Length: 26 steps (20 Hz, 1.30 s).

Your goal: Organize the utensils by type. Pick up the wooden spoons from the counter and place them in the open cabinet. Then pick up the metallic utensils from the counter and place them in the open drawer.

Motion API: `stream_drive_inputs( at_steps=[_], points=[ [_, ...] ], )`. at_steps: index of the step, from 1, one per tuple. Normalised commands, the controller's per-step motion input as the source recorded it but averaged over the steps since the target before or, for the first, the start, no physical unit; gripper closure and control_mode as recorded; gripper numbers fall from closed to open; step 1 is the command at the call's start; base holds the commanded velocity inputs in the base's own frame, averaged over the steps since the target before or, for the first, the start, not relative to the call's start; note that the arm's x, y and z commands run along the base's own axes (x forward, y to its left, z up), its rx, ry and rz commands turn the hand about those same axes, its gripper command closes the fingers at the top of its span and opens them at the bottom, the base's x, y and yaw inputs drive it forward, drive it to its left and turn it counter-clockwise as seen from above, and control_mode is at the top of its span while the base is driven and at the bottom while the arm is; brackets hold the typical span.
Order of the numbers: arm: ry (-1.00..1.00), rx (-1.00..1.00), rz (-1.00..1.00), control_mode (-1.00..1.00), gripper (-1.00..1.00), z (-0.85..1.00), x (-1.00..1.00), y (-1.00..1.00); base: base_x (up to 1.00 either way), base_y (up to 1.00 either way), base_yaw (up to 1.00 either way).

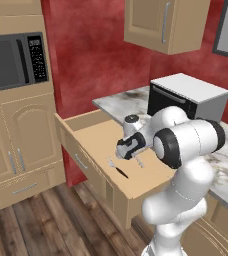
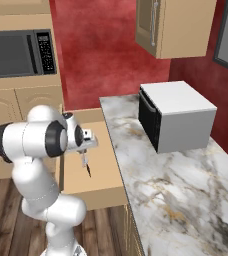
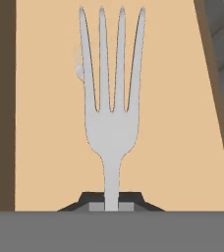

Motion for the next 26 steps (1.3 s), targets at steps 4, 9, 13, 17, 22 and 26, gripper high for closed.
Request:
stream_drive_inputs(
  at_steps=[4,9,13,17,22,26],
  points=[
    [0.00,0.14,-0.33,-1.00,1.00,-0.31,0.41,0.00,0.00,0.00,0.00],
    [0.00,0.11,-0.29,-1.00,1.00,-0.31,0.36,0.00,0.00,0.00,0.00],
    [0.00,0.03,-0.18,-1.00,1.00,-0.32,0.33,-0.06,0.00,0.00,0.00],
    [0.00,0.00,-0.06,-1.00,1.00,-0.33,0.26,-0.04,0.00,0.00,0.00],
    [0.00,0.00,0.00,-1.00,1.00,-0.32,0.16,-0.04,0.00,0.00,0.00],
    [0.00,0.00,0.00,-1.00,1.00,-0.29,0.19,-0.04,0.00,0.00,0.00]
  ],
)
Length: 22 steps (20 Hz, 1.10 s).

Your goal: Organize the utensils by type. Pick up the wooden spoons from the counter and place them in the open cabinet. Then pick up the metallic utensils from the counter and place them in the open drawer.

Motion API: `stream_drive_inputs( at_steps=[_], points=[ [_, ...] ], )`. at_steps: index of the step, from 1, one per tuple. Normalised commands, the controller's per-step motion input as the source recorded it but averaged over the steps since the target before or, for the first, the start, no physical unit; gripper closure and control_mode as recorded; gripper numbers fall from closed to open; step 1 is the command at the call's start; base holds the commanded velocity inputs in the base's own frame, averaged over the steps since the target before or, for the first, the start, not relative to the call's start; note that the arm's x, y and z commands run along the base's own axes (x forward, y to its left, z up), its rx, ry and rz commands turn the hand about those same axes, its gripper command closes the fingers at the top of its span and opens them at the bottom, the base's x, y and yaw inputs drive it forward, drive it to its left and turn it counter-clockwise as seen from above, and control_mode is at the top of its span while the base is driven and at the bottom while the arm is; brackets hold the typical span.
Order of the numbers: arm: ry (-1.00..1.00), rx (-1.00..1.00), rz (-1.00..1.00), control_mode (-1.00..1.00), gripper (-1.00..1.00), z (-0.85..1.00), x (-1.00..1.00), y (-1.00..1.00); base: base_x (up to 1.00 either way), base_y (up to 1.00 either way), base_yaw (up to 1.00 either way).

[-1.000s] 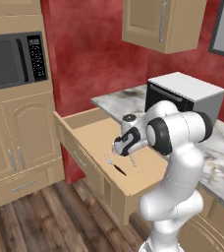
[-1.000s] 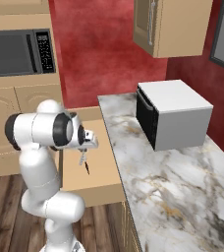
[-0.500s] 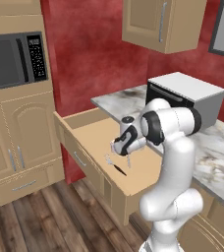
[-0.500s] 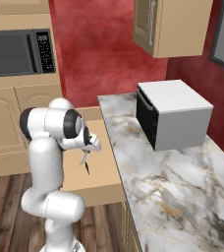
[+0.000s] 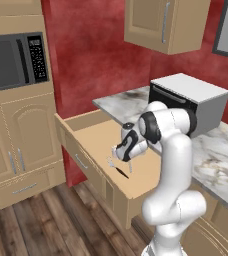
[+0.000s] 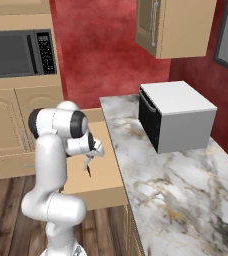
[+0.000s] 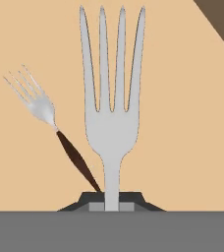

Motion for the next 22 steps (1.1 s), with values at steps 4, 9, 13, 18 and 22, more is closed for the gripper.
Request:
stream_drive_inputs(
  at_steps=[4,9,13,18,22],
  points=[
    [0.00,0.00,0.01,-1.00,1.00,-0.27,0.22,-0.09,0.00,0.00,0.00],
    [0.00,0.00,0.01,-1.00,1.00,-0.31,0.19,-0.06,0.00,0.00,0.00],
    [0.00,0.00,0.02,-1.00,1.00,-0.32,0.12,-0.08,0.00,0.00,0.00],
    [0.00,0.00,0.03,-1.00,1.00,-0.26,0.13,-0.10,0.00,0.00,0.00],
    [0.00,0.00,0.04,-1.00,1.00,-0.20,0.15,-0.12,0.00,0.00,0.00]
  ],
)
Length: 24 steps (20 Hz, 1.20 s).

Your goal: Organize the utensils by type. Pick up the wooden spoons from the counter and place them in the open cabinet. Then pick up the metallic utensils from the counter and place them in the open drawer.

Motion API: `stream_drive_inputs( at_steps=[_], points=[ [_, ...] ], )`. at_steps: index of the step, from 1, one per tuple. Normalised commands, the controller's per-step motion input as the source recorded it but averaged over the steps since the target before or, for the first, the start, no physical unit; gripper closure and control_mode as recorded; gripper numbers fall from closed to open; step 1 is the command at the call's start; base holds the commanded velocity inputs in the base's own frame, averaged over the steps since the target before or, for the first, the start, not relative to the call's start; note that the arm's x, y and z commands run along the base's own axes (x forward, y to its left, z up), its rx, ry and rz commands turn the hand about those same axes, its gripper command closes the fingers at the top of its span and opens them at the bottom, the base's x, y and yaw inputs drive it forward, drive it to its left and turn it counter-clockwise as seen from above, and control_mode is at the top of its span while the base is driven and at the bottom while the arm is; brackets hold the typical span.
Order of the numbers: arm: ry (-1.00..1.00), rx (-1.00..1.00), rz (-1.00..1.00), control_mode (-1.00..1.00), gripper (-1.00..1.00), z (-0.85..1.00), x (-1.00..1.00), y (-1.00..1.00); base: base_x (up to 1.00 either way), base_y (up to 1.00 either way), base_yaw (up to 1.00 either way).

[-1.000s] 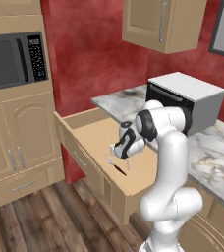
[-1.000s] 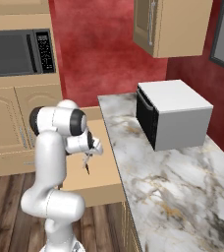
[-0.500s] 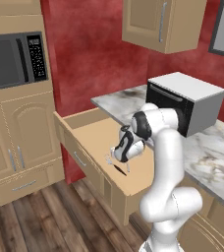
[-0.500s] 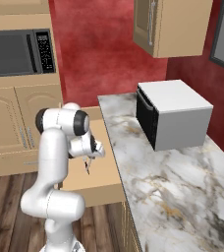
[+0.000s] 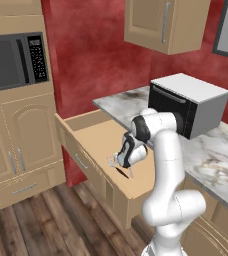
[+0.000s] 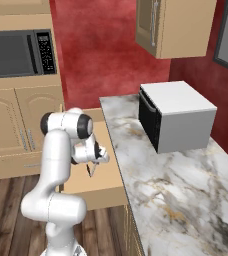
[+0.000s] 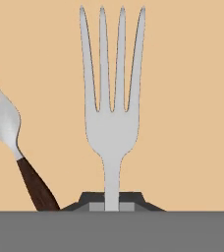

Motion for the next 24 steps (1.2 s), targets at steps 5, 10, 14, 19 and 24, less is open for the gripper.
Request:
stream_drive_inputs(
  at_steps=[5,10,14,19,24],
  points=[
    [0.00,0.00,0.04,-1.00,1.00,-0.12,0.14,-0.11,0.00,0.00,0.00],
    [0.01,0.00,0.04,-1.00,-1.00,-0.11,0.10,-0.01,0.00,0.00,0.00],
    [0.02,0.00,0.02,-1.00,-1.00,-0.11,0.10,0.00,0.00,0.00,0.00],
    [0.00,0.00,0.03,-1.00,-1.00,0.00,0.06,-0.01,0.00,0.00,0.00],
    [0.00,0.03,0.10,-1.00,-1.00,0.41,0.02,0.00,0.00,0.00,0.00]
  ],
)
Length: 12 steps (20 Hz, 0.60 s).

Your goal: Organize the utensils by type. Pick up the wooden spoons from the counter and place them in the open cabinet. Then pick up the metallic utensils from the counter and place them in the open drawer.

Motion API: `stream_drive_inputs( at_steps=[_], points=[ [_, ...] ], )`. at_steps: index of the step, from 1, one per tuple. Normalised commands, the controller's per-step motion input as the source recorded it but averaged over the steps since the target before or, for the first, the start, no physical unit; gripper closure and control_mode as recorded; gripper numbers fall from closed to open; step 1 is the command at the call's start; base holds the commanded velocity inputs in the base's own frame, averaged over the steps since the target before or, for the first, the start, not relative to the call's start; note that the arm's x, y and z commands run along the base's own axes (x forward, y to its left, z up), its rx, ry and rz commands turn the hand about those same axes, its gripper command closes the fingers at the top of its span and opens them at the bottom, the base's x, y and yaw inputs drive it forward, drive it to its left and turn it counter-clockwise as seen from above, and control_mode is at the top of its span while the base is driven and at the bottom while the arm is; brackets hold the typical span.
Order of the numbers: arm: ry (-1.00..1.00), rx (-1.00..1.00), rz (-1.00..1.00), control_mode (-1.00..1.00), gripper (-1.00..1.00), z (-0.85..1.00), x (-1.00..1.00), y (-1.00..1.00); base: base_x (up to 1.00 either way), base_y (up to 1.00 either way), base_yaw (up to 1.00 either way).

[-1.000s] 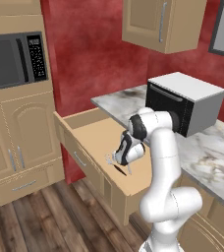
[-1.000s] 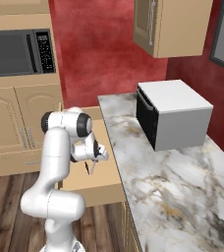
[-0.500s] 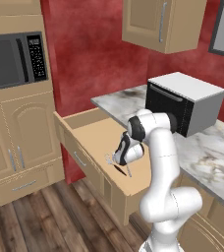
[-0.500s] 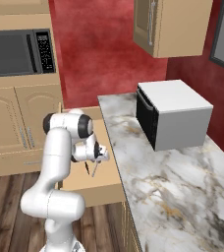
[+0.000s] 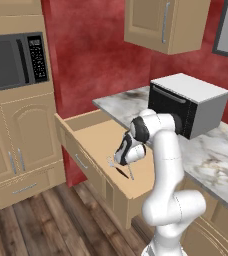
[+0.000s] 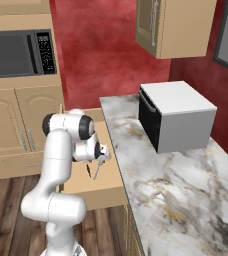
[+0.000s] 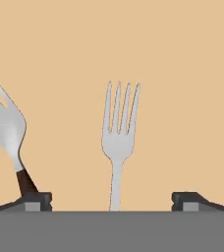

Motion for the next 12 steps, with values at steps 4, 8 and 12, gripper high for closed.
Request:
stream_drive_inputs(
  at_steps=[4,8,12],
  points=[
    [0.00,0.00,0.09,-1.00,-1.00,0.77,0.00,0.00,0.00,0.00,0.00],
    [-0.07,0.01,0.12,-1.00,-1.00,0.84,-0.14,0.00,0.00,0.00,0.00],
    [-0.11,0.00,0.15,-1.00,-1.00,0.88,-0.24,0.00,0.00,0.00,0.00]
  ],
)
